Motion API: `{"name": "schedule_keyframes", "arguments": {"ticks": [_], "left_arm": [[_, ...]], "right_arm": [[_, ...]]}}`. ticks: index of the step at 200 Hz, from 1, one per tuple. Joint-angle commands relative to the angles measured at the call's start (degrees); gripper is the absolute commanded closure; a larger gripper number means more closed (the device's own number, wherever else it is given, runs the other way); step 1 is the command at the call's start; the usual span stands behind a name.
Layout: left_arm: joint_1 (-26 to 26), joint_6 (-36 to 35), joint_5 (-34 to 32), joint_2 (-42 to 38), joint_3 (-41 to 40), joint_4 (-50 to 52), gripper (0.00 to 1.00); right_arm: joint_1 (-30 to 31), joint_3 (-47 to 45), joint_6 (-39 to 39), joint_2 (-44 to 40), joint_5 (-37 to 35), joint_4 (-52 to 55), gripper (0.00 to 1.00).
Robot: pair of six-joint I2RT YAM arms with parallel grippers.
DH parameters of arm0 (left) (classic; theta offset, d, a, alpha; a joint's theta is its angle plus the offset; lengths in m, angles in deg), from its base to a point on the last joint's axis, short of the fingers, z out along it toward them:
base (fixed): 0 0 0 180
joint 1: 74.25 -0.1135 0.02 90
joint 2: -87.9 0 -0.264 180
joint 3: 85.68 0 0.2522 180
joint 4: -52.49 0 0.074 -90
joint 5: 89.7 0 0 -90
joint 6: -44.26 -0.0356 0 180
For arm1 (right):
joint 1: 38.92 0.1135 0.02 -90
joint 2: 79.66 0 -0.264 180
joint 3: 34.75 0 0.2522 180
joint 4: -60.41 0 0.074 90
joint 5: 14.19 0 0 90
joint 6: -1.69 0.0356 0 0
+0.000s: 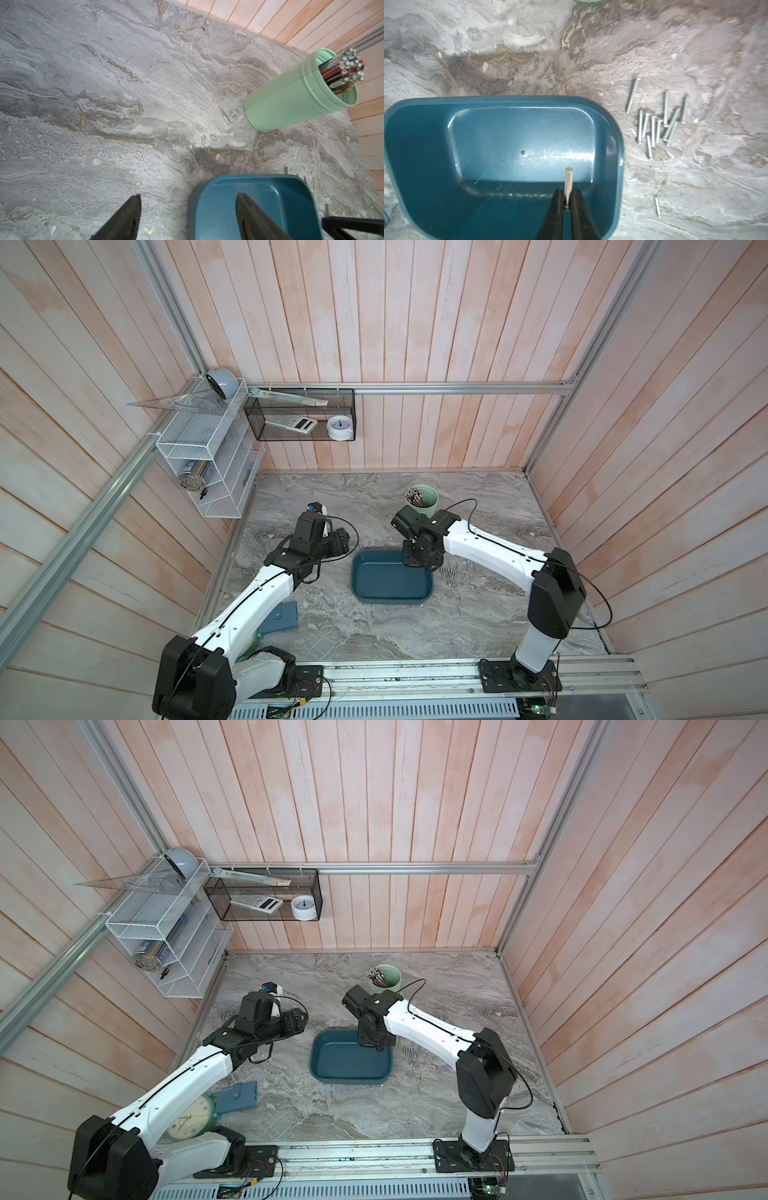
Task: Take out the screws from the storage box
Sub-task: Pick up the screw from the storage box, then place the screw at the center of the board.
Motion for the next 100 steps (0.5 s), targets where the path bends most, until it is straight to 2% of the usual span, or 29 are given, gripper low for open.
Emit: {"name": "schedule_keyframes", "arguments": {"ticks": [1, 48, 100], "left_arm": [[-0.23, -0.05, -0.20, -0.18, 1.28, 0.10, 0.23], [-0.26, -0.13, -0.34, -0.13, 1.16, -0.09, 0.23], [-0.23, -0.23, -0.59, 0.05, 1.13, -0.21, 0.23]], "right_arm": [[-2.50, -3.15, -1.71, -2.76, -4.29, 5.80, 0.97], [-8.35, -11.87, -6.92, -7.44, -1.72, 1.73, 0.96], [-9.30, -17.03, -10.88, -4.63, 2.29, -4.33, 0.95]]}}
